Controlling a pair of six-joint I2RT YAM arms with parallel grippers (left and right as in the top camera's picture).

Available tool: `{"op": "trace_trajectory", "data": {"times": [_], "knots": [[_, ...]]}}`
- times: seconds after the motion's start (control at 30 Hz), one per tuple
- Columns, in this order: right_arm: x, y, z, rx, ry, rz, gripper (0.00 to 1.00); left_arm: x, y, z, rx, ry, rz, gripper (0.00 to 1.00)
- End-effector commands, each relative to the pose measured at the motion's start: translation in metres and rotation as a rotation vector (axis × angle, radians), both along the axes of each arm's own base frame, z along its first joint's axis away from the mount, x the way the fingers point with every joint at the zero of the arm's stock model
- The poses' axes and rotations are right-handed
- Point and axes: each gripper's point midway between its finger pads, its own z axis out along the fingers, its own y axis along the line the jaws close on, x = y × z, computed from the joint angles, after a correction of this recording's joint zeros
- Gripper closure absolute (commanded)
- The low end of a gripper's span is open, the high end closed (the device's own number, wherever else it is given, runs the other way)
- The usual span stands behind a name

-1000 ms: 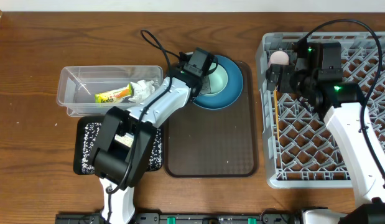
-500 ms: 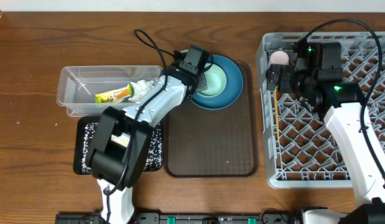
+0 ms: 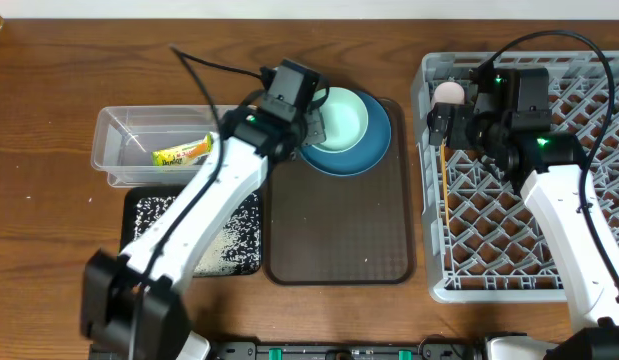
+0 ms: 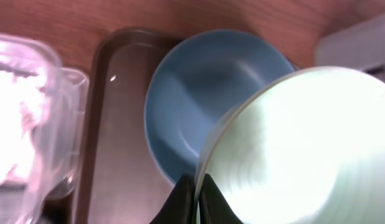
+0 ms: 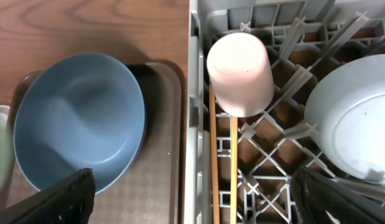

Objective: Sort waste into correct bins and load items into the dishwasher rack
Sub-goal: 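Lift the green bowl with the left gripper toward the right gripper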

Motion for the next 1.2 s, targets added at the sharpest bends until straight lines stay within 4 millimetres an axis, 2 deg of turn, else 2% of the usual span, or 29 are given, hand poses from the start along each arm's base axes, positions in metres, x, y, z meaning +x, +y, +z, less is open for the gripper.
{"op": "trace_trajectory", "data": {"times": [0.0,0.13,0.17,0.27,0.37,0.47,0.6,0.63,0.8,0.97,1.17], "knots": [[0.001,0.0,0.004,0.007,-0.008,0.0,0.01,-0.007,0.0,0.008,-0.01,0.006,-0.016,0.94],[0.0,0.007,0.004,0.046,-0.002,0.012,0.01,-0.014,-0.002,0.005,-0.019,0.036,-0.034,0.94],[-0.003,0.015,0.004,0.104,0.017,0.018,0.01,-0.016,-0.004,0.005,-0.028,0.045,-0.044,0.94],[-0.033,0.052,0.002,0.328,0.156,0.114,0.01,-0.02,-0.009,0.005,-0.038,0.053,-0.094,0.94],[-0.053,0.09,0.021,0.503,0.176,0.315,0.02,-0.02,-0.009,0.005,-0.036,0.054,-0.095,0.94],[-0.062,0.106,0.029,0.552,0.176,0.4,0.22,-0.023,-0.009,0.003,-0.032,0.064,-0.098,0.94],[-0.062,0.113,0.022,0.484,0.171,0.405,0.57,-0.035,-0.012,-0.002,-0.013,0.103,-0.116,0.94],[-0.062,0.117,0.02,0.461,0.166,0.41,0.63,-0.038,-0.014,-0.003,-0.008,0.112,-0.124,0.94],[-0.058,0.127,0.009,0.306,0.134,0.394,0.61,-0.052,-0.029,-0.005,0.002,0.127,-0.173,0.94],[-0.054,0.125,-0.003,0.128,0.102,0.342,0.63,-0.063,-0.043,-0.006,0.009,0.132,-0.215,0.94],[-0.047,0.116,-0.007,-0.029,0.054,0.278,0.63,-0.07,-0.043,-0.009,0.023,0.155,-0.226,0.94]]}}
